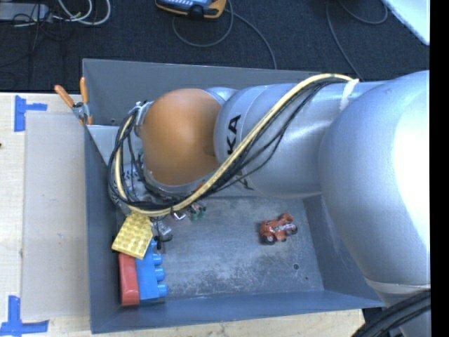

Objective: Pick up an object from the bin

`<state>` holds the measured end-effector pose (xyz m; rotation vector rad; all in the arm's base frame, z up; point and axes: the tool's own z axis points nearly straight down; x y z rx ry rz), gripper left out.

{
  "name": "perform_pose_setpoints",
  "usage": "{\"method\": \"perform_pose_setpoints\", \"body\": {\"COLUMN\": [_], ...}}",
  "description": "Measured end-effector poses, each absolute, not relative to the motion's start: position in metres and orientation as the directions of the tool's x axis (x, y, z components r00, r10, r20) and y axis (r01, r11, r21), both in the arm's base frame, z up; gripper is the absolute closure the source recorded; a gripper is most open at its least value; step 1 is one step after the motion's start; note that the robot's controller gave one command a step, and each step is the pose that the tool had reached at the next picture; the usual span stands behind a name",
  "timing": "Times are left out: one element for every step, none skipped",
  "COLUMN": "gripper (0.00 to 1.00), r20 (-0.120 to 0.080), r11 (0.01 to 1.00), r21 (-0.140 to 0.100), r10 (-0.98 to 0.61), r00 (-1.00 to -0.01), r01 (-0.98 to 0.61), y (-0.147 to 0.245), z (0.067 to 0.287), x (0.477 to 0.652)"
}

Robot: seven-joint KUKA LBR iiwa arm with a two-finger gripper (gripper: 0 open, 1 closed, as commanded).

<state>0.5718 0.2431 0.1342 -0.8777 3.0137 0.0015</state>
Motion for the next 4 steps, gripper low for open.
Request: {"method": "perform_pose_setpoints", "body": {"gripper": [0.0, 1.0, 1.0, 1.0], "r20": [0.0, 0.004, 0.004, 0.006], "r11": [0.73, 0.707, 0.707, 0.708], "r21": [0.001, -0.001, 0.0, 0.002], "r10": [-0.683, -0.707, -0.707, -0.706], "r00": [-0.73, -0.707, -0.707, -0.708], "r01": [-0.683, -0.707, -0.707, -0.706], "y": [0.245, 0.245, 0.245, 0.245], "z": [0.085, 0.069, 0.069, 0.074], "x": [0.587, 0.595, 0.595, 0.594]}}
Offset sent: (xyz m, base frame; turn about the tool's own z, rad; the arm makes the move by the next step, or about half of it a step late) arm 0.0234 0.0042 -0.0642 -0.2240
